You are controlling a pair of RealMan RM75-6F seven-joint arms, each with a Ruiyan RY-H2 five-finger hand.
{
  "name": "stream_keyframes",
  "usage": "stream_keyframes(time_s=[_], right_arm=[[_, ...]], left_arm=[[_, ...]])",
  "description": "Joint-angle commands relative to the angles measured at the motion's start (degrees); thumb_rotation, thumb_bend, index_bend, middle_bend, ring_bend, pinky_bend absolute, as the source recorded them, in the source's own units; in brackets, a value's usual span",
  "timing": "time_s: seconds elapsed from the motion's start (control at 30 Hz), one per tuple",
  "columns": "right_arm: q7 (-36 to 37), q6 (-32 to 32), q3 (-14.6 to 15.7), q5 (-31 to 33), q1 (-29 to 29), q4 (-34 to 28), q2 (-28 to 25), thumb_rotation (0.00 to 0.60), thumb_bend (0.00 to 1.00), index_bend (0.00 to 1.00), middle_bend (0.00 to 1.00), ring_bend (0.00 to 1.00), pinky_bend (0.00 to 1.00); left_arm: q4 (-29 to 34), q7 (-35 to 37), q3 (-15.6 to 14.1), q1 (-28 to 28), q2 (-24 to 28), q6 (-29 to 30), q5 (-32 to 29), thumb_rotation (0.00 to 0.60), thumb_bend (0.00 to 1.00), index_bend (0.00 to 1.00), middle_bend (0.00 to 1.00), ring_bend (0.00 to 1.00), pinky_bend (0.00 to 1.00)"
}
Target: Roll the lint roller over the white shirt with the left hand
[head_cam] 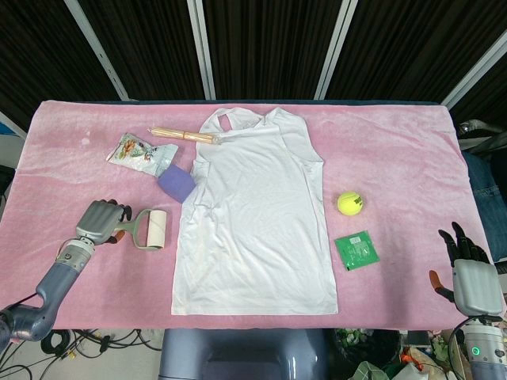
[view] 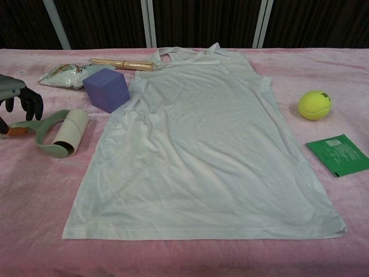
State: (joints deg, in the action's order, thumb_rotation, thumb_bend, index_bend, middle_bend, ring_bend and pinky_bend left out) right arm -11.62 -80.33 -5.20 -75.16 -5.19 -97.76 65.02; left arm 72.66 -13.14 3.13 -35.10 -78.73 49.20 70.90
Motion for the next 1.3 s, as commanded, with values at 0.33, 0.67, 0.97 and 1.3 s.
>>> stream_keyframes(time_s=[0.33,0.67,0.97,1.3], right_arm=[[-0.13,-0.07,0.05,-0.06,0.03,0.00,0.00,0.600,0.26,0.15,0.01,0.15,0.21],[-0.36,-0.01,-0.02,0.20,-0.01,-0.01,0.09,0.600,0.26,0.15,0.01,0.15,0.21],[-0.29,0.09,-0.09,0.42,-0.02,-0.12,0.05,0.600,0.26,0.15,0.01,0.15,0.21],[-0.13,0.23,-0.14,0.71,-0.03,-0.28,0.08,0.600,0.26,0.15,0.01,0.15,0.21]], left_arm=[[-0.07,-0.24,-0.13,0.14,-0.09,0.25,-0.07,0.600,0.32,0.44,0.47,0.31,0.42],[-0.33,-0.73,-0.11,-0.10,-0.22,0.10,-0.15,0.600,0.32,0.43,0.44,0.31,0.41],[-0.25,-0.72,-0.17,-0.29,-0.54,0.03,0.14,0.600,0.33,0.45,0.46,0.31,0.41],[-1.01,-1.22,-0.45,-0.22,-1.27,0.63,0.74,0.600,0.46,0.52,0.54,0.38,0.51]])
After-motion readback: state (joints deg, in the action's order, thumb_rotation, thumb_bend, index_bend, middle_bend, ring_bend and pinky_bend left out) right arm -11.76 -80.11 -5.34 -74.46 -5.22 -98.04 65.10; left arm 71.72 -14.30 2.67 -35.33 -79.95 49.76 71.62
